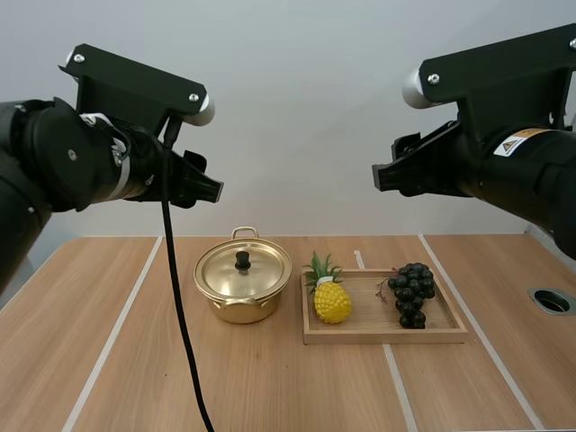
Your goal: Open the pot, put the grape inside, and close it
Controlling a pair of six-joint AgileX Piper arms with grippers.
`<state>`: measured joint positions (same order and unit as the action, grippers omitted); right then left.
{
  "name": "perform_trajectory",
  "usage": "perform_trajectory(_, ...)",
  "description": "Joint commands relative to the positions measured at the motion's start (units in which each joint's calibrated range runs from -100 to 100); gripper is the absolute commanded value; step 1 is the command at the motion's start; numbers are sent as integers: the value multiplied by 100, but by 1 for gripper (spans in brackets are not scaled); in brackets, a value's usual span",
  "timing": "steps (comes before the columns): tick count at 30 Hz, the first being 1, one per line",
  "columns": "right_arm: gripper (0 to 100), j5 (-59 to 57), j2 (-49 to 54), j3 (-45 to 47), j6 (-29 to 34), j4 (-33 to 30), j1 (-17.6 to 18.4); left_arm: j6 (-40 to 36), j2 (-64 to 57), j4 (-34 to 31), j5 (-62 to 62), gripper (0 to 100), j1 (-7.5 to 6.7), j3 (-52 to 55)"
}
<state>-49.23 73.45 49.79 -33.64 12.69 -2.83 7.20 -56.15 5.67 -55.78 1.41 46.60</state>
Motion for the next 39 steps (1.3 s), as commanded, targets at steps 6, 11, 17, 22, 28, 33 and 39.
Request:
perform_trajectory(6, 100, -207, -312, -195, 113, 69, -29, 638, 1194, 606, -431, 100, 10, -427)
perform_trajectory(11, 100, -1105, -914, -799, 355, 84, -29, 1632, 2048, 1394, -790, 100, 10, -489)
perform_trajectory(17, 100, -1928, -1387, -1489, 355, 463, -29, 2119, 2987, 1443, -770, 100, 10, -489)
perform_trajectory(22, 100, -2144, -1551, -1677, 355, 462, -29, 2443, 3629, 1764, -757, 100, -24, -586)
perform_trajectory(28, 100, -2179, -1556, -1677, 345, 399, -29, 2468, 4124, 1815, -785, 100, -329, -914)
perform_trajectory(33, 100, -2197, -1556, -1677, 345, 262, -29, 2459, 4445, 1815, -767, 100, -498, -1092)
perform_trajectory(39, 100, -2197, -1556, -1677, 345, 227, -29, 2387, 4894, 1767, -792, 100, -498, -1379)
